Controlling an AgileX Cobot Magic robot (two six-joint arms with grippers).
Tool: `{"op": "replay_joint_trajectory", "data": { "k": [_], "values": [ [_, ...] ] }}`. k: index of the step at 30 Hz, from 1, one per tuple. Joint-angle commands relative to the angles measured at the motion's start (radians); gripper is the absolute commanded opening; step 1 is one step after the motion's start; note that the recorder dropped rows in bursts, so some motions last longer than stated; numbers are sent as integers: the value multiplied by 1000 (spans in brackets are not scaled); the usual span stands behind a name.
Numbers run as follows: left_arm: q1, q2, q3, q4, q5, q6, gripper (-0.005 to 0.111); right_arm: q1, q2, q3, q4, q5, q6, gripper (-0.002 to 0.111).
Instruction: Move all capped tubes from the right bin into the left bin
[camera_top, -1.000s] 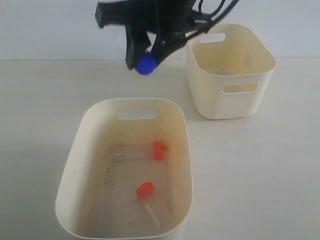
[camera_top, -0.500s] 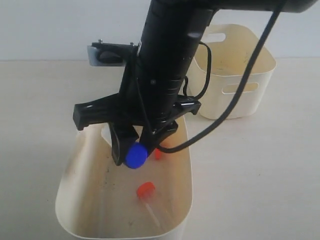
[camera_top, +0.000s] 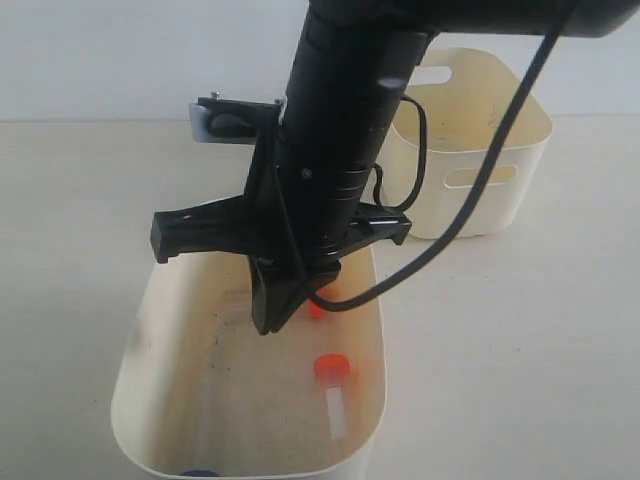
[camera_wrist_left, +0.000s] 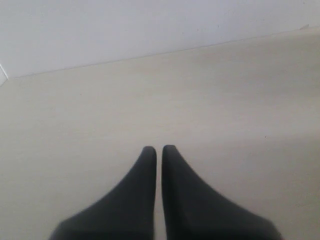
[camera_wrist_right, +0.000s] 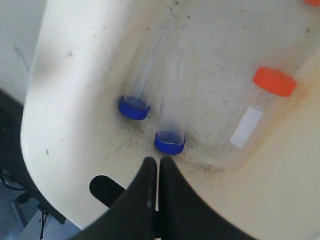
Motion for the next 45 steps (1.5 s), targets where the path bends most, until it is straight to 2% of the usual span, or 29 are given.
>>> {"op": "replay_joint_trajectory", "data": {
  "k": [1, 4, 6, 9, 10, 12, 14, 20, 36, 45],
  "values": [
    [-1, 0, -4, 0, -4, -10, 4, 1, -70, 8, -74, -3, -29, 1],
    [-1, 0, -4, 0, -4, -10, 4, 1, -182, 19, -241, -3, -59, 1],
    [-1, 0, -4, 0, -4, -10, 4, 1, -248, 63, -278, -3, -93, 1],
    [-1, 0, -4, 0, -4, -10, 4, 1, -408, 246, -304, -24, -203, 1],
    [-1, 0, -4, 0, -4, -10, 4, 1, -477, 348, -315, -106, -203, 1],
    [-1, 0, -4, 0, -4, -10, 4, 1, -566, 448, -285, -137, -167, 1],
    [-1, 0, -4, 0, -4, -10, 4, 1, -610, 483, -268, -136, -157, 1],
    [-1, 0, -4, 0, -4, -10, 4, 1, -678, 496, -251, -150, -157, 1],
    [-1, 0, -4, 0, -4, -10, 4, 1, -695, 496, -254, -234, -161, 1],
    [-1, 0, -4, 0, -4, -10, 4, -18, -841, 496, -411, -312, -206, 1]
  ]
}}
